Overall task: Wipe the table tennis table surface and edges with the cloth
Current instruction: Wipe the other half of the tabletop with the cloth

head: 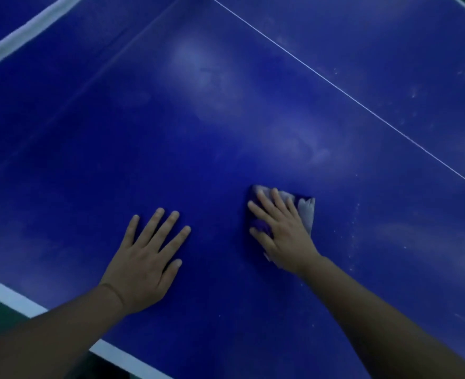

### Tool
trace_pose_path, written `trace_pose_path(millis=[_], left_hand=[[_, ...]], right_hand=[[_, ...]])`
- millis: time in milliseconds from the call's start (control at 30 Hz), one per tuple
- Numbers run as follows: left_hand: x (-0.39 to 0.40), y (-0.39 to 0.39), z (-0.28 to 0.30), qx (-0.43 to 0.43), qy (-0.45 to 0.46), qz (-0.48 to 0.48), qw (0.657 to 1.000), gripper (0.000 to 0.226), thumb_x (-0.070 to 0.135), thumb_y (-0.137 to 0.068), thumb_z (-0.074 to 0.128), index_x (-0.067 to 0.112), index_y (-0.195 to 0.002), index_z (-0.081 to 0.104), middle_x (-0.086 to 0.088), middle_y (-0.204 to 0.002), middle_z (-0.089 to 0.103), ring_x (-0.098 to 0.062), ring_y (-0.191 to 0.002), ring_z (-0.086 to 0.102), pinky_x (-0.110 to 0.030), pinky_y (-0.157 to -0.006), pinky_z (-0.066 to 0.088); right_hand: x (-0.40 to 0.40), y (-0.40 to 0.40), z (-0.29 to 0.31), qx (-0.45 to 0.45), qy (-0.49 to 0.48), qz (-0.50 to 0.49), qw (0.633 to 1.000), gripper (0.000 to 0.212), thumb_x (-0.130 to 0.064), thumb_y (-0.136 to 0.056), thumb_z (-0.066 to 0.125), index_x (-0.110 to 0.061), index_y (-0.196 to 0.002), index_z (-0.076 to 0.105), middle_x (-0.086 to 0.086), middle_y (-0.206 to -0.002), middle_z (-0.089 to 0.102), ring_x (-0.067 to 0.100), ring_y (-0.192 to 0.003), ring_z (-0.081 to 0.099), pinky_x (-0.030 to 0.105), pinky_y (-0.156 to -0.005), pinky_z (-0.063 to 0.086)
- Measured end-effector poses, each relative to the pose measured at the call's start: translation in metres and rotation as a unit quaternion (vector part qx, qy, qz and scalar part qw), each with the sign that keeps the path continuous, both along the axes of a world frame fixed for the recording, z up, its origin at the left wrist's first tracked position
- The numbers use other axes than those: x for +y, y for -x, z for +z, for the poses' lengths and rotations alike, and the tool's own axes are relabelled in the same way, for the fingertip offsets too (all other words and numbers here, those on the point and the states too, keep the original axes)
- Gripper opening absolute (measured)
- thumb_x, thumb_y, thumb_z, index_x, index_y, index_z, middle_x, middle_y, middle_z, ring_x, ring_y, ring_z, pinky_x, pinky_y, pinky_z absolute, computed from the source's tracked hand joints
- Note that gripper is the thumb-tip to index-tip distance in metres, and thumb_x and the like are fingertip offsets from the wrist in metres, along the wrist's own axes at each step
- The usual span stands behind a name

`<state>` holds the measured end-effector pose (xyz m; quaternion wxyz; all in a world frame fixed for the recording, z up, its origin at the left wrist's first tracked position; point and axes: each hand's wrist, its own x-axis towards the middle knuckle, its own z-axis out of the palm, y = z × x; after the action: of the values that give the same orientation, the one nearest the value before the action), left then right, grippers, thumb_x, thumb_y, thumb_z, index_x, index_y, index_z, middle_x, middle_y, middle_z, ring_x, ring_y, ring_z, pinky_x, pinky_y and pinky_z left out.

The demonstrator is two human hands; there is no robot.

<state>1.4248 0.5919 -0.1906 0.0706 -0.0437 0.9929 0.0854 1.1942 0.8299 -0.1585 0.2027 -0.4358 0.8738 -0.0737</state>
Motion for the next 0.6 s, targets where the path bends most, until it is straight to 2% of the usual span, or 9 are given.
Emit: trace_pose_path(millis=[67,133,300,367,433,533,600], left_hand=[[0.004,-0.021,-0.004,0.01,0.0,0.007,1.0,0.064,0.048,-0.101,0.03,0.017,-0.156,0.032,-0.011,-0.166,0.021,-0.033,-0.155,0.013,-0.065,-0.119,0.017],[0.007,-0.036,-0.008,0.014,0.003,-0.002,1.0,0.066,0.048,-0.1,0.031,0.014,-0.156,0.032,-0.012,-0.167,0.019,-0.033,-0.155,0.012,-0.065,-0.119,0.016],[0.004,-0.038,-0.01,0.026,-0.006,-0.017,0.999,0.065,0.046,-0.099,0.034,0.014,-0.155,0.034,-0.014,-0.166,0.02,-0.035,-0.154,0.013,-0.067,-0.118,0.016],[0.004,-0.038,-0.008,0.027,-0.013,-0.017,0.999,0.064,0.046,-0.099,0.034,0.015,-0.155,0.036,-0.014,-0.166,0.021,-0.034,-0.154,0.013,-0.067,-0.119,0.014],[0.004,-0.038,-0.004,0.027,-0.018,-0.015,0.999,0.063,0.047,-0.099,0.033,0.017,-0.155,0.037,-0.014,-0.165,0.023,-0.034,-0.154,0.014,-0.067,-0.119,0.014],[0.004,-0.038,0.002,0.017,-0.039,-0.016,0.999,0.063,0.048,-0.098,0.033,0.02,-0.154,0.039,-0.015,-0.164,0.023,-0.035,-0.154,0.014,-0.067,-0.119,0.012],[0.003,-0.039,0.004,0.02,-0.061,-0.02,0.998,0.061,0.047,-0.097,0.035,0.021,-0.152,0.044,-0.015,-0.164,0.025,-0.036,-0.153,0.015,-0.067,-0.119,0.011]], right_hand=[[-0.029,-0.015,-0.003,0.012,0.006,-0.068,0.998,0.066,-0.063,-0.098,0.018,-0.033,-0.156,0.026,-0.016,-0.165,-0.002,0.011,-0.153,-0.016,0.044,-0.124,-0.01],[-0.048,-0.045,-0.008,0.017,0.019,-0.072,0.997,0.066,-0.063,-0.098,0.021,-0.032,-0.156,0.029,-0.014,-0.164,-0.001,0.012,-0.153,-0.014,0.043,-0.124,-0.011],[-0.007,-0.132,-0.013,0.024,0.028,0.086,0.996,0.061,-0.056,-0.1,0.041,-0.031,-0.155,0.032,-0.006,-0.168,0.011,0.022,-0.156,0.001,0.05,-0.123,0.001],[0.024,-0.129,-0.007,0.025,0.009,0.16,0.987,0.062,-0.055,-0.099,0.044,-0.03,-0.155,0.035,-0.004,-0.167,0.017,0.024,-0.155,0.005,0.052,-0.121,0.006],[0.038,-0.11,-0.002,0.015,0.001,0.18,0.983,0.06,-0.054,-0.098,0.045,-0.029,-0.153,0.039,-0.005,-0.165,0.02,0.02,-0.155,0.002,0.051,-0.122,0.005],[0.011,-0.092,0.002,-0.021,0.006,0.055,0.998,0.059,-0.055,-0.099,0.036,-0.031,-0.154,0.036,-0.014,-0.165,0.011,0.011,-0.154,-0.008,0.048,-0.125,-0.001],[-0.024,-0.098,0.0,-0.009,0.019,-0.037,0.999,0.061,-0.059,-0.1,0.027,-0.032,-0.155,0.033,-0.018,-0.165,0.005,0.007,-0.153,-0.013,0.046,-0.125,-0.006]])
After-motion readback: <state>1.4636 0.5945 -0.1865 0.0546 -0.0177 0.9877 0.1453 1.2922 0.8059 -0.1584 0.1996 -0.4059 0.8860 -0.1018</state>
